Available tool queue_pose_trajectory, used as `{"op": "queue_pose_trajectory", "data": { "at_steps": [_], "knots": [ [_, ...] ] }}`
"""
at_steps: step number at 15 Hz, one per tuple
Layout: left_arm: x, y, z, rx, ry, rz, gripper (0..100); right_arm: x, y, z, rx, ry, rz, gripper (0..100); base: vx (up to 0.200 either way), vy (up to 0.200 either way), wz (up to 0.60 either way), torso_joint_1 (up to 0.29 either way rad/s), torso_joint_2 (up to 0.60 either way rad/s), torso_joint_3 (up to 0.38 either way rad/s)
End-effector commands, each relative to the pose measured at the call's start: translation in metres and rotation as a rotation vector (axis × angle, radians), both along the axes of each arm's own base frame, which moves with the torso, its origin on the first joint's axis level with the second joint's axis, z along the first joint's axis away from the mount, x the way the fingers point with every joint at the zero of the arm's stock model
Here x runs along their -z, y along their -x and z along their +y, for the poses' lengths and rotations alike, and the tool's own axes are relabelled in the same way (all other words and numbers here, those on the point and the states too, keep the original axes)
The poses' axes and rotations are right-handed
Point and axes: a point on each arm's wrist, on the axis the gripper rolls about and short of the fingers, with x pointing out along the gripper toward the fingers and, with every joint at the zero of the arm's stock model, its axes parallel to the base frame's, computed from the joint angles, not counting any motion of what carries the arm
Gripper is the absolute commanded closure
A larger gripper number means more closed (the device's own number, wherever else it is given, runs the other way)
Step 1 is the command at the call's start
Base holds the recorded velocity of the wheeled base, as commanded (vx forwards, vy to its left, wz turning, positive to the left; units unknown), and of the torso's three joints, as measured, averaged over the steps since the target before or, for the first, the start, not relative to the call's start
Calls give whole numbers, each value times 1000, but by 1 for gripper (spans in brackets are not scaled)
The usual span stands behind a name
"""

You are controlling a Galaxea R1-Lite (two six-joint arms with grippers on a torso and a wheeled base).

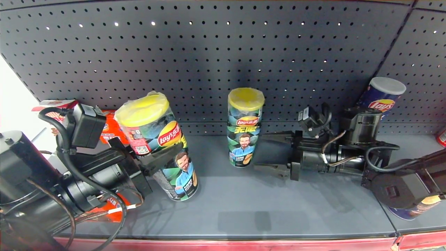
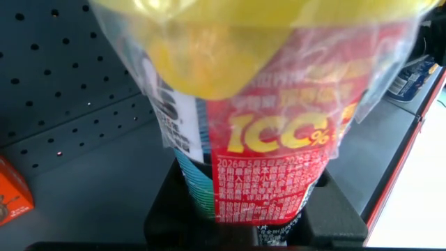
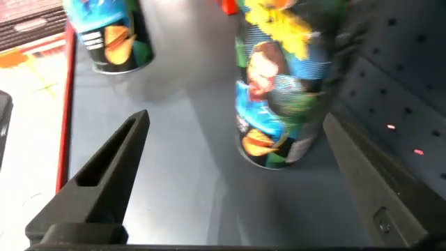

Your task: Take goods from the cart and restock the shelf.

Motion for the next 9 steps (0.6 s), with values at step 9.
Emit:
{"op": "queue_pose_trajectory", "data": {
  "at_steps": [9],
  "knots": [
    [0, 1, 0, -1, 1, 2, 100, 0, 0, 18, -40, -9, -18, 0, 0, 0, 0, 0, 0, 0]
  ]
}}
